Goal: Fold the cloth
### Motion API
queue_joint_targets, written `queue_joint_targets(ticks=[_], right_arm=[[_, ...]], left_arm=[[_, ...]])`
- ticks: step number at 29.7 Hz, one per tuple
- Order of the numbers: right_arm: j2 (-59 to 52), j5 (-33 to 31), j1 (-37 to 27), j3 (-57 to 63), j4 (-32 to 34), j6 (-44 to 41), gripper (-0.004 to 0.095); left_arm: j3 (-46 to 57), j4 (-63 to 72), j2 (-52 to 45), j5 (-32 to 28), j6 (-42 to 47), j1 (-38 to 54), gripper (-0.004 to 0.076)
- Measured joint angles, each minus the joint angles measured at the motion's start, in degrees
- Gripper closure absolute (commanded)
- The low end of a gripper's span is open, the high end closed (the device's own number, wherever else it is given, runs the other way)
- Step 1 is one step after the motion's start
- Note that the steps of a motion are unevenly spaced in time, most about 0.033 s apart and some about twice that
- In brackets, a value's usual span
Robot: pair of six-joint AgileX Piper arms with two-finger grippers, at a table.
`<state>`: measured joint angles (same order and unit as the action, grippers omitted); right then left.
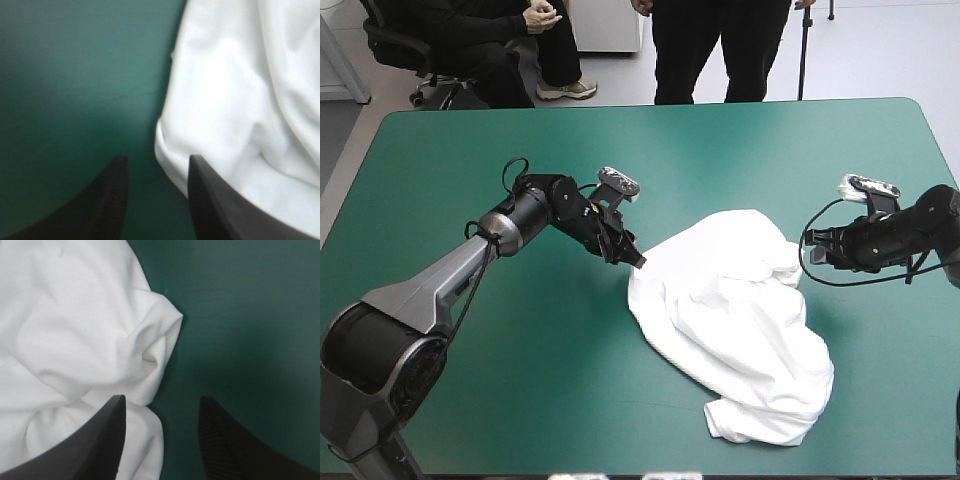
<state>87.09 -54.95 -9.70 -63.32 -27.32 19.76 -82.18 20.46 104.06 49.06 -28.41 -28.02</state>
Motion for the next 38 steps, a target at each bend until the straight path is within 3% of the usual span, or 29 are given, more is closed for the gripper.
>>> queue_joint_targets(ticks=[19,26,38], right_arm=[[0.0,-0.1,0.0,0.0,0.0,0.7,0.0481],[0.0,-1.0,0.0,0.0,0.0,0.7,0.0481],[0.0,-1.2,0.0,0.0,-0.1,0.7,0.0492]], left_arm=[[-0.4,-2.6,0.0,2.5,-2.6,-0.3,0.0438],[-3.9,-5.7,-2.0,6.6,-1.7,-0.3,0.0438],[-4.3,-26.2,-22.3,12.4,19.7,10.1,0.0438]])
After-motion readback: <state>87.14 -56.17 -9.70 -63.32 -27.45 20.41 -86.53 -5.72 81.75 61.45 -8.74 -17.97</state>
